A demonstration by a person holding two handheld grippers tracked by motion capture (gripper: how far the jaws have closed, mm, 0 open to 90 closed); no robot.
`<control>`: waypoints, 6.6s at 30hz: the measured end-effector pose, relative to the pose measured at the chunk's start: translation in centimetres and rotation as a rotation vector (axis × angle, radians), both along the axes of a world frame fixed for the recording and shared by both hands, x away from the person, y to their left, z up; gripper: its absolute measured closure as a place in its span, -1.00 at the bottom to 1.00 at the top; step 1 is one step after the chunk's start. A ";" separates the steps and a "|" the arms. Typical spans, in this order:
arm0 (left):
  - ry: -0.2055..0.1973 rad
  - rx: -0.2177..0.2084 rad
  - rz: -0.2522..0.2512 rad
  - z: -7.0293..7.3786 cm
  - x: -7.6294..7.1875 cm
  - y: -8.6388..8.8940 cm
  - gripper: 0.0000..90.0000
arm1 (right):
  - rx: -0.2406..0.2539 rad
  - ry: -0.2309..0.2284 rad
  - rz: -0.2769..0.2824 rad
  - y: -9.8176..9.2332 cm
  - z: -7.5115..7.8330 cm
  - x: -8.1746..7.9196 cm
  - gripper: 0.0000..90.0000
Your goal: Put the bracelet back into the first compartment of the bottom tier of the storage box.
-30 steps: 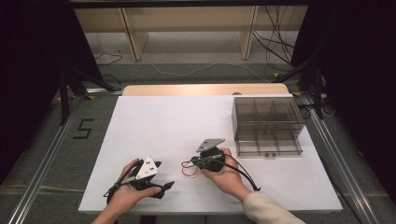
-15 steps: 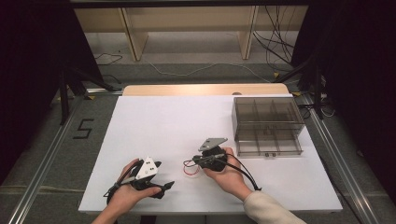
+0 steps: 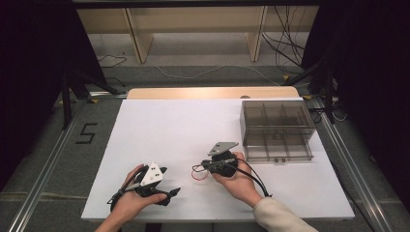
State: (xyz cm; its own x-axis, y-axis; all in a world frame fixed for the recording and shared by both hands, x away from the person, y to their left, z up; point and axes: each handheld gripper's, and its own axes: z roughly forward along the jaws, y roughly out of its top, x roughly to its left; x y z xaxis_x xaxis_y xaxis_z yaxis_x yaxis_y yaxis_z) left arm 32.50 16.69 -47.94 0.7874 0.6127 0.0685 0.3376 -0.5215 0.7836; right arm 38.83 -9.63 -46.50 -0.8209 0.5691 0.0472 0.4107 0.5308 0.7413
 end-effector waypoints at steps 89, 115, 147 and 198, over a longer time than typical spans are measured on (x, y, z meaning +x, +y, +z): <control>-0.002 0.000 0.002 0.0 0.0 0.0 -0.64 | 0.055 -0.038 -0.108 -5.0 2.6 0.2 0.94; -0.002 -0.002 0.003 0.0 0.0 0.1 -0.64 | 0.061 -0.046 -0.147 -6.8 3.0 0.3 0.94; -0.004 -0.003 0.005 0.0 0.0 0.1 -0.64 | 0.075 -0.052 -0.197 -9.0 3.4 0.6 0.94; -0.003 -0.004 0.007 0.0 0.1 0.1 -0.64 | 0.088 -0.063 -0.310 -13.6 3.7 1.1 0.94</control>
